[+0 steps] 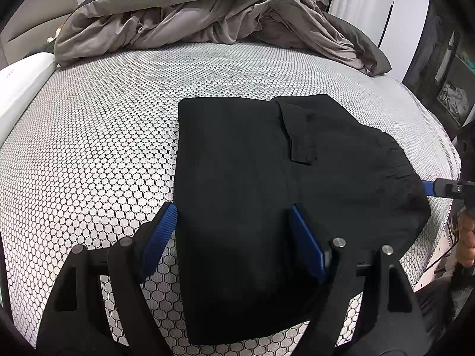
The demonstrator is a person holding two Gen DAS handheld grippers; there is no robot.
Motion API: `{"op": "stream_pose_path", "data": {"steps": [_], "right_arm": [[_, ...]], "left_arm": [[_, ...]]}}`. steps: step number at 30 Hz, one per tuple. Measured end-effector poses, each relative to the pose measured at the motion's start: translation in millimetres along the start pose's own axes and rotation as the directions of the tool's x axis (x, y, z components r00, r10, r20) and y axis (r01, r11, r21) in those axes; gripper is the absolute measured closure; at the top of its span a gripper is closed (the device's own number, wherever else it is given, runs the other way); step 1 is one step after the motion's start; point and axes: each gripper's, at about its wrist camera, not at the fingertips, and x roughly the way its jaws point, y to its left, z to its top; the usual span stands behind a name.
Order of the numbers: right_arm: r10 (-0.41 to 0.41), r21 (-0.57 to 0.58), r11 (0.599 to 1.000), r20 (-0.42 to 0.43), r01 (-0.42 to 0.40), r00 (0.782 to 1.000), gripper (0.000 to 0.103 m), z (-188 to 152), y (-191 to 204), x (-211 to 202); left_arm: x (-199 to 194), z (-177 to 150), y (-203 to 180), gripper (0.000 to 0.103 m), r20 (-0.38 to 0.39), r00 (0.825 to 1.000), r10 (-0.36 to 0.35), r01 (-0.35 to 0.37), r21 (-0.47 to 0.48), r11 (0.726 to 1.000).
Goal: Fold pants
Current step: 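Straighten the folded pants stack with both grippers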
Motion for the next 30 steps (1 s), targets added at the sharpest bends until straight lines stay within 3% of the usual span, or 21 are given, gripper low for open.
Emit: {"op": "stream_pose_path", "data": {"steps": [6,8,10,15,18,20,22,26,30], "right_arm": [[-0.033,-0.015,0.999,-0.042,0.033,0.999,0.07,-4,-1,17],[-0.071,-0.018,0.997,-0.057,0.071,0.996,0.091,-5,-3,26],[-0.102,-0.043,0.994,-0.052,0.1,0.993,0.097,-6,-1,27],[-0.045,-0.079,0.996,-0.022,0.043,0.999,0.097,-8,13,10],[-0.083,-0.091,0.993,-0.06,0.077,0.995,0.097,-12,9,11],[-0.183,-0.088,0.981,-0.086,0.175,0.979,0.097,-14,0,22],[-0.162,-0.08,0.985,-0.096,0.155,0.982,0.097,-12,-1,22],[-0.121,-0.105,0.988,-0.041,0.116,0.992,0.088,-8,4,3],[-0.162,-0.035,0.986,0.046,0.164,0.986,0.079,0,-12,-14]], "left_arm": [[0,0,0,0.027,-0.001,1.0,0.002,-0.002,0.002,1.0],[0,0,1,0.027,-0.001,1.0,0.0,0.0,0.001,1.0],[-1,0,2,0.027,-0.001,1.0,-0.002,0.002,0.002,1.0],[-4,0,6,0.027,0.003,1.0,-0.004,0.004,-0.007,1.0],[-4,0,8,0.027,0.0,1.0,-0.002,0.002,-0.009,1.0],[-4,1,8,0.027,-0.002,1.0,-0.002,0.002,-0.008,1.0],[-4,1,6,0.027,-0.003,1.0,-0.005,0.005,0.0,1.0],[-4,1,7,0.027,-0.003,1.0,-0.006,0.006,0.008,1.0],[-4,1,10,0.027,-0.005,1.0,-0.003,0.003,-0.007,1.0]]}}
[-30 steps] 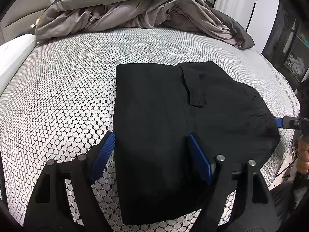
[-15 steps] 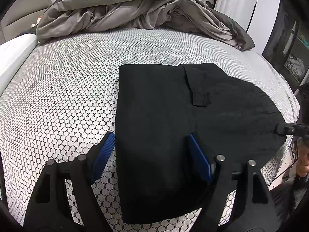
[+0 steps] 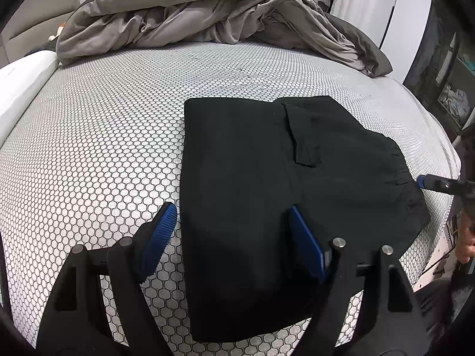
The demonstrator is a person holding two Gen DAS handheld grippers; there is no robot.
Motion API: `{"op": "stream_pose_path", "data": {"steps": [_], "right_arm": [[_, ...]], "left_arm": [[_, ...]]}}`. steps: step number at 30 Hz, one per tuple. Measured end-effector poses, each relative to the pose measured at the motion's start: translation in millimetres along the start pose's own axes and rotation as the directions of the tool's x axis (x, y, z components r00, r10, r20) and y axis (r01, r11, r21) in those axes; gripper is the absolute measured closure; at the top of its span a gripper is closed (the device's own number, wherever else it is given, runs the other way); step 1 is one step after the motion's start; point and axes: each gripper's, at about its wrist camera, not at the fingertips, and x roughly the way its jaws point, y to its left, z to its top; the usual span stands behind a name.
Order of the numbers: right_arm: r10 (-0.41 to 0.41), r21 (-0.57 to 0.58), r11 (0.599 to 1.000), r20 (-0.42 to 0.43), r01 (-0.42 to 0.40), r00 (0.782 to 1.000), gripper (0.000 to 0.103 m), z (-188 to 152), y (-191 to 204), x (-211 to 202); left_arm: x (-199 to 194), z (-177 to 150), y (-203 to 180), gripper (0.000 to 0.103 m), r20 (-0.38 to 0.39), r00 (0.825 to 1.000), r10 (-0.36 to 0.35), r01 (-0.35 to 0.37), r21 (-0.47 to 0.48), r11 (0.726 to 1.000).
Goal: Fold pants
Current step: 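Straighten the folded pants stack with both grippers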
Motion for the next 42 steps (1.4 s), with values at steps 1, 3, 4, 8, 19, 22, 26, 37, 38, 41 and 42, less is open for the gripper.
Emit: {"op": "stream_pose_path", "data": {"steps": [1,3,4,8,19,22,26,37,38,41,42], "right_arm": [[-0.017,0.034,0.999,0.006,0.017,1.0,0.073,3,-7,1],[0.004,0.097,0.995,-0.004,-0.004,1.0,0.066,4,-20,5],[0.032,0.123,0.992,-0.002,-0.031,0.999,0.066,5,-23,8],[-0.023,0.036,0.999,0.006,0.023,1.0,0.064,5,-7,19],[-0.058,0.047,0.997,0.051,0.056,0.997,0.04,5,-15,8],[-0.037,0.099,0.995,0.045,0.033,0.998,0.038,7,-27,9],[-0.041,0.093,0.995,-0.039,0.045,0.998,0.032,4,-28,29],[-0.191,0.031,0.981,0.002,0.191,0.982,0.052,27,-21,55],[-0.189,0.045,0.981,0.002,0.189,0.982,0.052,27,-22,53],[-0.243,0.041,0.97,0.058,0.241,0.968,0.052,21,-15,28],[-0.255,0.018,0.967,0.101,0.255,0.962,0.052,17,-8,17]], "left_arm": [[0,0,1,0.027,-0.001,1.0,0.001,-0.001,-0.002,1.0],[2,-1,0,0.027,-0.007,1.0,0.0,0.0,-0.003,1.0],[3,-1,0,0.027,-0.01,1.0,-0.001,0.001,-0.001,1.0],[7,-2,-4,0.026,-0.016,1.0,0.003,-0.003,0.014,1.0],[6,0,10,0.023,-0.005,1.0,-0.024,0.024,-0.073,0.997],[9,0,26,0.03,-0.014,0.996,-0.087,0.084,-0.168,0.982],[21,-4,32,0.049,-0.047,0.985,-0.165,0.151,-0.216,0.965],[38,13,25,0.054,-0.043,0.993,-0.11,0.099,-0.213,0.972],[34,13,25,0.054,-0.043,0.995,-0.094,0.083,-0.209,0.974],[10,10,20,0.054,0.013,1.0,0.025,-0.023,-0.153,0.988],[0,8,15,0.052,0.055,0.997,0.046,-0.039,-0.115,0.993]]}}
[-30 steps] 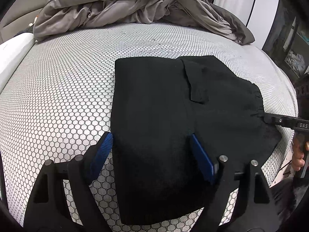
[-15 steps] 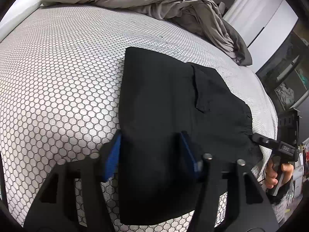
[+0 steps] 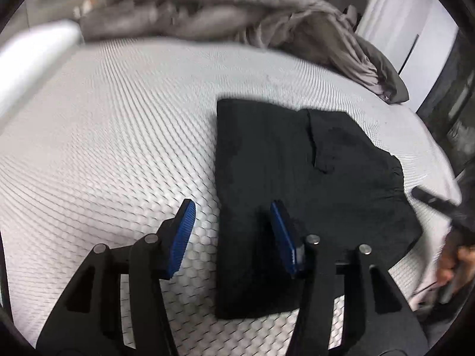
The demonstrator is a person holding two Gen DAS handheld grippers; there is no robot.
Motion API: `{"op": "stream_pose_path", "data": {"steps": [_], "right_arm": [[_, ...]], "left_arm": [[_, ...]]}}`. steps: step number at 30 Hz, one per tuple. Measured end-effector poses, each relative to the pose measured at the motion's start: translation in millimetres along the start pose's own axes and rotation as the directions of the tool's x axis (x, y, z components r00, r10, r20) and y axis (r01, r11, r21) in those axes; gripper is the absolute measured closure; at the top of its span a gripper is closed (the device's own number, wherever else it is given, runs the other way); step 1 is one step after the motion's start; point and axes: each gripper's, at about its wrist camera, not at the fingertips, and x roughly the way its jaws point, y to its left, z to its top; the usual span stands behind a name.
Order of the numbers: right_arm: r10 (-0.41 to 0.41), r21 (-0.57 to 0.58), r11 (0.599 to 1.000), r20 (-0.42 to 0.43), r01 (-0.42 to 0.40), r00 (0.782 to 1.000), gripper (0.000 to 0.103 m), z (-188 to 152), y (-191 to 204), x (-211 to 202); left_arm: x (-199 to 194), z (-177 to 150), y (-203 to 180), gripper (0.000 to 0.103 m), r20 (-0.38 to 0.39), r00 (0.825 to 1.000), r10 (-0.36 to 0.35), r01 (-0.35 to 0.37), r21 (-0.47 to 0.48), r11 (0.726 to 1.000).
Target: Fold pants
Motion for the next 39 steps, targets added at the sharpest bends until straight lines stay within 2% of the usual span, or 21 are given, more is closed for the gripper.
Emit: {"op": "stream_pose_path", "data": {"steps": [2,5,7,10,12,13,15,16,17,18,20,22,25,28,30,32,34,35,37,38,39], "right_arm": [[0.034,-0.044,0.999,0.049,-0.032,0.998,0.052,-5,12,-20],[0.107,-0.139,0.985,0.033,-0.101,0.994,0.052,-11,50,-22],[0.145,-0.226,0.963,-0.026,-0.147,0.989,0.052,-19,83,-4],[0.145,-0.279,0.943,-0.142,-0.181,0.979,0.052,-32,109,31],[0.089,-0.319,0.936,-0.197,-0.15,0.976,0.058,-41,113,54],[0.056,-0.36,0.924,-0.197,-0.125,0.979,0.066,-45,114,57],[-0.007,-0.413,0.908,-0.171,-0.066,0.985,0.068,-47,106,49],[-0.063,-0.429,0.903,-0.14,-0.003,0.988,0.069,-48,96,40],[-0.093,-0.436,0.899,-0.119,0.032,0.988,0.079,-48,87,33],[-0.101,-0.439,0.897,-0.11,0.042,0.989,0.081,-49,77,25],[-0.044,-0.391,0.92,-0.133,-0.012,0.99,0.081,-48,62,11],[-0.021,-0.373,0.927,-0.133,-0.031,0.991,0.078,-43,58,5],[0.027,-0.354,0.934,-0.08,-0.054,0.996,0.077,-34,60,-2],[0.044,-0.327,0.944,-0.02,-0.048,0.999,0.077,-18,81,17],[0.033,-0.324,0.945,-0.03,-0.041,0.999,0.077,-13,99,42],[-0.001,-0.361,0.932,-0.086,-0.03,0.996,0.077,-13,112,70],[-0.079,-0.433,0.901,-0.108,0.025,0.991,0.077,-18,119,86],[-0.107,-0.453,0.89,-0.096,0.052,0.99,0.077,-20,118,83],[-0.21,-0.478,0.863,-0.048,0.162,0.976,0.077,-20,107,72],[-0.259,-0.487,0.846,-0.018,0.217,0.966,0.081,-21,98,65],[-0.256,-0.489,0.845,-0.014,0.217,0.966,0.081,-22,89,60]], "left_arm": [[-9,-1,-14,0.048,0.03,0.999,-0.032,0.03,0.055,0.998],[3,-10,-46,0.048,-0.024,0.99,-0.138,0.14,0.156,0.978],[16,-17,-66,0.048,-0.066,0.984,-0.167,0.178,0.227,0.957],[30,-24,-85,0.047,-0.085,0.985,-0.15,0.17,0.319,0.932],[35,-27,-84,0.047,-0.109,0.982,-0.153,0.182,0.339,0.923],[35,-29,-81,0.047,-0.116,0.98,-0.162,0.192,0.337,0.922],[31,-32,-74,0.047,-0.118,0.981,-0.153,0.186,0.353,0.917],[28,-33,-71,0.047,-0.121,0.981,-0.154,0.187,0.354,0.916],[25,-34,-67,0.047,-0.127,0.979,-0.161,0.196,0.349,0.916],[20,-37,-62,0.047,-0.131,0.978,-0.164,0.199,0.344,0.918],[18,-36,-58,0.047,-0.129,0.98,-0.151,0.187,0.344,0.92],[12,-34,-46,0.047,-0.123,0.982,-0.145,0.179,0.332,0.926],[5,-23,-42,0.047,-0.079,0.982,-0.171,0.187,0.292,0.938],[19,-5,-50,0.047,-0.056,0.985,-0.163,0.172,0.253,0.952],[38,0,-58,0.047,-0.088,0.984,-0.153,0.17,0.244,0.955],[51,-1,-61,0.047,-0.091,0.988,-0.123,0.144,0.282,0.949],[52,-2,-62,0.047,-0.098,0.987,-0.129,0.153,0.309,0.939],[51,-3,-60,0.047,-0.102,0.986,-0.131,0.156,0.31,0.938],[45,-7,-51,0.047,-0.112,0.984,-0.137,0.165,0.297,0.941],[43,-10,-47,0.047,-0.116,0.983,-0.14,0.168,0.292,0.942],[40,-12,-45,0.047,-0.116,0.984,-0.131,0.16,0.293,0.943]]}}
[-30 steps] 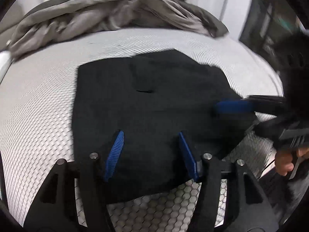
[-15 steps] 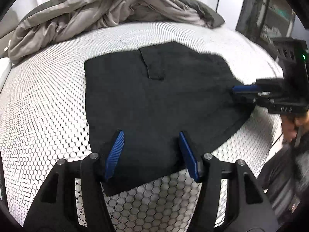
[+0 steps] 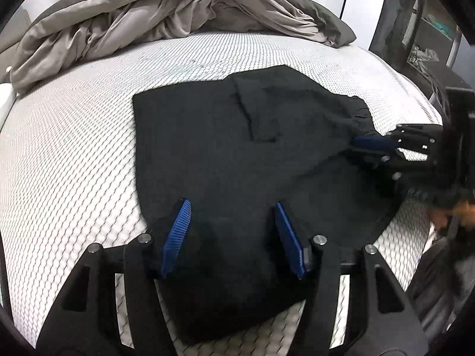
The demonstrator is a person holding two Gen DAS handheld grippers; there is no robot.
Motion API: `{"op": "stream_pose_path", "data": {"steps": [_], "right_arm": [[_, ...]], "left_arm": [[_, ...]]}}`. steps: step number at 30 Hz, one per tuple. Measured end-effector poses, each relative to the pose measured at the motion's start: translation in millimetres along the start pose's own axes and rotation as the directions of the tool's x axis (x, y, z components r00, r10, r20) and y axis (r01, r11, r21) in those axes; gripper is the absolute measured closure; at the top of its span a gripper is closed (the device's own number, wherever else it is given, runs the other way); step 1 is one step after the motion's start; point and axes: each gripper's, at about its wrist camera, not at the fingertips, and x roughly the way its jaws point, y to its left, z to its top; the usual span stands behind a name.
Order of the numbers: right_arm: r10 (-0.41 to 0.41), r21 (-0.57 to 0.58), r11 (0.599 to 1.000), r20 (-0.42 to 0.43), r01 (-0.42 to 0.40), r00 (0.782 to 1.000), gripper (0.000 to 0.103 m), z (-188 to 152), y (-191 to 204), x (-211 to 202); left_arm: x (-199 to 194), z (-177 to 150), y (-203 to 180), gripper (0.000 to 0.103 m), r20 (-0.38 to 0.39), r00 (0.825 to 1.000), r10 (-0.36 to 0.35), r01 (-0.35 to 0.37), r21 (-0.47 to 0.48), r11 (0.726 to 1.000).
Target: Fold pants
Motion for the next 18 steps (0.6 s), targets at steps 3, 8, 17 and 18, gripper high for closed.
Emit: {"op": "stream_pose_path", "data": {"steps": [3,8,17,18], "right_arm": [[0.036,0.028,0.999,0.009,-0.036,0.999,0.08,-4,-13,-6],[0.157,0.11,0.98,0.078,-0.165,0.985,0.075,14,-11,-9],[0.08,0.081,0.994,-0.027,-0.078,0.996,0.075,40,6,32],[0.013,0.082,0.997,-0.039,-0.01,0.999,0.076,36,-3,30]], "left_arm": [[-6,-1,0,0.047,-0.008,1.0,0.024,-0.024,-0.007,1.0],[-4,25,-2,0.047,0.042,0.998,0.039,-0.037,-0.048,0.998],[23,33,15,0.044,-0.002,1.0,0.027,-0.027,-0.062,0.998],[21,29,23,0.044,-0.002,1.0,-0.003,0.003,-0.094,0.996]]}}
